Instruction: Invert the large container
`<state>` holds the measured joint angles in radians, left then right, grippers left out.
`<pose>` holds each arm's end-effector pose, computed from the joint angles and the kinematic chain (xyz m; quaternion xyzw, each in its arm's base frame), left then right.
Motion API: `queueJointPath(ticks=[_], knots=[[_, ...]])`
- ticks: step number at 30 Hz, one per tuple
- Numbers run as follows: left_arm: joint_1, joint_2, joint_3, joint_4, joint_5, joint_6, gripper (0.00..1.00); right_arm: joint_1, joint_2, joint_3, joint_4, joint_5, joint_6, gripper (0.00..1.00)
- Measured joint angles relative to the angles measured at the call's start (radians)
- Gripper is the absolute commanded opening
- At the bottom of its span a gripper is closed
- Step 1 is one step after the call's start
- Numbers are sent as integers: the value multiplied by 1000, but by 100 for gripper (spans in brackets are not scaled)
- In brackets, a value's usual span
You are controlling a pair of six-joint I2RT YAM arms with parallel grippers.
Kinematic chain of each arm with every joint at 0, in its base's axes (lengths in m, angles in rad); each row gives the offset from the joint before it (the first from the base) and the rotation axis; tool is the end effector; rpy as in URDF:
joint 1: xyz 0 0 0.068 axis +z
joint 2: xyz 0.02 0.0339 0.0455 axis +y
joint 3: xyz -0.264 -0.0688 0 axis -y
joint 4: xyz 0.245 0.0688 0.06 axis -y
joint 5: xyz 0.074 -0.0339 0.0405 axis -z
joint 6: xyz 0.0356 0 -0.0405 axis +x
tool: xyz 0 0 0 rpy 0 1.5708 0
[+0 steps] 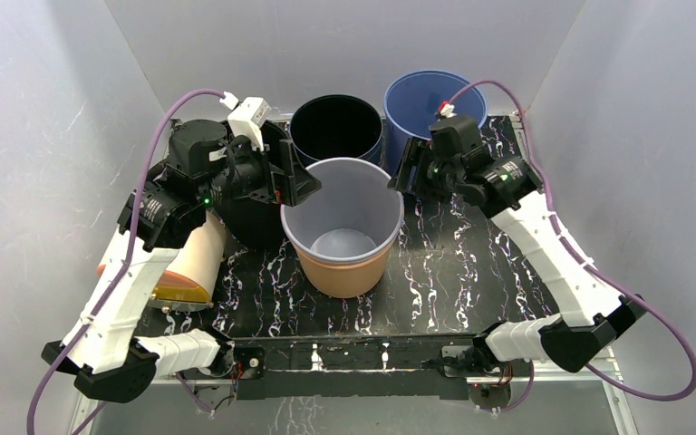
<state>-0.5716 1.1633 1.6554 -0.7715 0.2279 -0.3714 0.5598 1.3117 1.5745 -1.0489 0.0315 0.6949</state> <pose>0.1701 -0.1190 0.4945 0.1474 0.7827 -0.3525 0.4914 0.2131 0.1322 0.4127 0.0684 0.9214 0.2126 0.3181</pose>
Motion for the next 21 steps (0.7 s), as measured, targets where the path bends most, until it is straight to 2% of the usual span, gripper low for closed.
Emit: queueJointPath(ticks=[2, 8, 13, 21], knots=[[0, 1, 0, 0, 0, 1, 99, 0, 9, 72, -24, 27, -25, 70], [0, 1, 0, -26, -36, 5, 99, 0, 52, 335, -112, 64, -138, 71], [0, 37, 94, -175, -132, -1, 98, 22, 116, 519, -134, -1, -245, 76], [0, 27, 169, -373, -364, -133, 98, 427, 276, 509, -97, 23, -348, 86]])
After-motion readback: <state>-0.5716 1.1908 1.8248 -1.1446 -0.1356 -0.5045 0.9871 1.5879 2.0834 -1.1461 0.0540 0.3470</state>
